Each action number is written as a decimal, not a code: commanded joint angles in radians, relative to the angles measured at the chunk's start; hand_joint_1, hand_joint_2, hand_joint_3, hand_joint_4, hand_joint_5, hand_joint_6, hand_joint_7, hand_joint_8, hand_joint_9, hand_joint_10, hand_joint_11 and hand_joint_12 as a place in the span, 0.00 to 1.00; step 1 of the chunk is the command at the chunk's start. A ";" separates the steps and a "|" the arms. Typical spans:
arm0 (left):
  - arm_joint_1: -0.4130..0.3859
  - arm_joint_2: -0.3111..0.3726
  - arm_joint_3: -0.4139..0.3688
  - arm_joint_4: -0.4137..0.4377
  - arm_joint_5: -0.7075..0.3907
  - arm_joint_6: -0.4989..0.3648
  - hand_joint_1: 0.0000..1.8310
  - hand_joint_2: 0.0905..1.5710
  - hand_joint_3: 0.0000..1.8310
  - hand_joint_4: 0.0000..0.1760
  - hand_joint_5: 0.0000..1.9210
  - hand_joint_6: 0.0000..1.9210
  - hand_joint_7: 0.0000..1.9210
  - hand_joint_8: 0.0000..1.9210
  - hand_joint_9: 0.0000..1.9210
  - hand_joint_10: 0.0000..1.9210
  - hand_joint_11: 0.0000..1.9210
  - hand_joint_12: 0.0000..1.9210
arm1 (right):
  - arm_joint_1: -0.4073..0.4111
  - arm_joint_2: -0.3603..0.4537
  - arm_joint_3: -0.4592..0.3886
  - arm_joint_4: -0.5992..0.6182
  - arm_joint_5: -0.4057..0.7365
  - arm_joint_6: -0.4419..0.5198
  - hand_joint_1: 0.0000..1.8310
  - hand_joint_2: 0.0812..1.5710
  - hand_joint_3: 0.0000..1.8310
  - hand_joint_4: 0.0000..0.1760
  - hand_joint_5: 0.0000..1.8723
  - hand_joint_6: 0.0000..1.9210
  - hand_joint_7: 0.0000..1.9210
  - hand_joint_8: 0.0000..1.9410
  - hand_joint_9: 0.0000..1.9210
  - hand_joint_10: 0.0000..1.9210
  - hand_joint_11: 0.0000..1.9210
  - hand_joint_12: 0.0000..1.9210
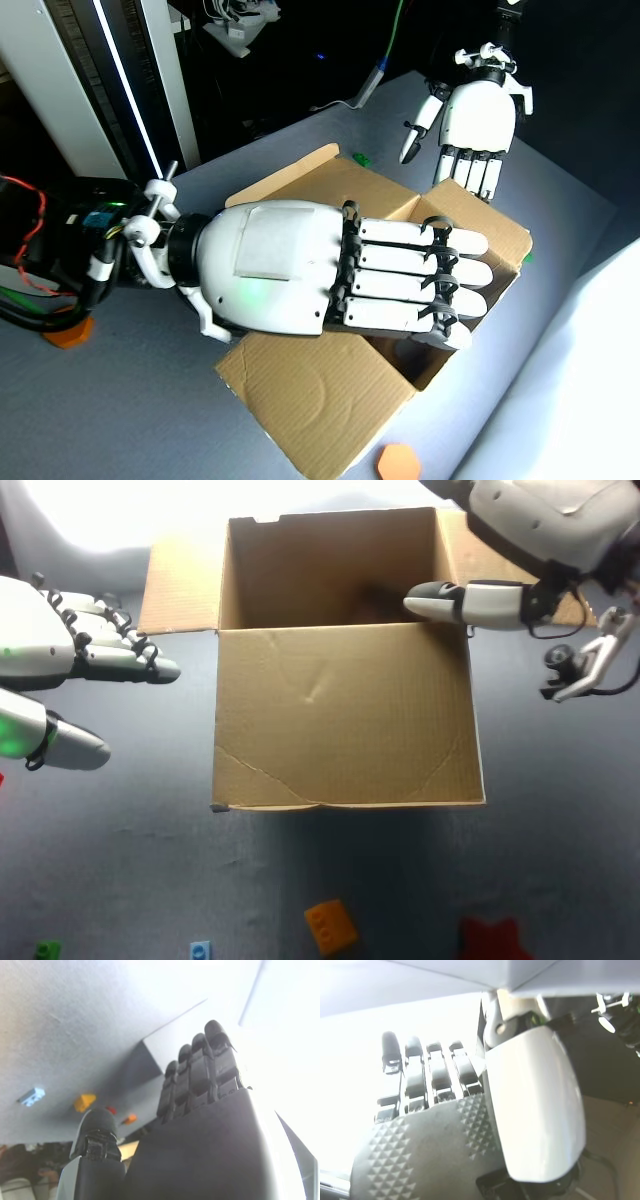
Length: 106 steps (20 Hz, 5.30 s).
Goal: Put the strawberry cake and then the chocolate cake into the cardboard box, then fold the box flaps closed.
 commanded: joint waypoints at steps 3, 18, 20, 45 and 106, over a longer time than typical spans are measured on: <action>-0.015 0.012 0.012 -0.063 0.013 -0.002 0.00 0.82 0.00 0.13 0.03 0.00 0.07 0.00 0.06 0.00 0.00 0.22 | 0.032 0.069 -0.051 -0.008 0.086 0.016 0.46 0.61 0.00 0.02 0.00 0.00 0.00 0.00 0.02 0.04 0.00 0.00; -0.170 -0.037 0.110 0.018 -0.084 -0.061 0.00 0.83 0.00 0.12 0.03 0.00 0.06 0.00 0.06 0.00 0.00 0.22 | -0.021 0.436 -0.211 0.234 -0.081 -0.060 0.00 0.77 0.02 0.00 0.00 0.00 0.03 0.00 0.01 0.03 0.00 0.00; -0.202 -0.038 0.110 0.030 -0.087 -0.065 0.00 0.83 0.00 0.12 0.03 0.00 0.06 0.00 0.06 0.00 0.00 0.20 | -0.043 0.453 -0.211 0.234 -0.105 -0.068 0.00 0.78 0.02 0.00 0.00 0.00 0.03 0.00 0.01 0.03 0.00 0.00; -0.410 -0.266 0.262 0.311 -0.277 -0.118 0.00 0.84 0.00 0.12 0.04 0.00 0.07 0.00 0.06 0.00 0.00 0.20 | -0.218 0.257 -0.173 0.502 -0.332 -0.585 0.08 0.79 0.00 0.00 0.01 0.00 0.05 0.01 0.03 0.02 0.00 0.00; 0.135 -0.022 -0.144 -0.041 -0.285 0.174 0.00 0.85 0.00 0.12 0.04 0.00 0.06 0.00 0.06 0.00 0.00 0.20 | 0.030 0.512 -0.314 0.482 -0.277 -0.346 0.03 0.82 0.00 0.00 0.00 0.00 0.03 0.00 0.03 0.00 0.00 0.03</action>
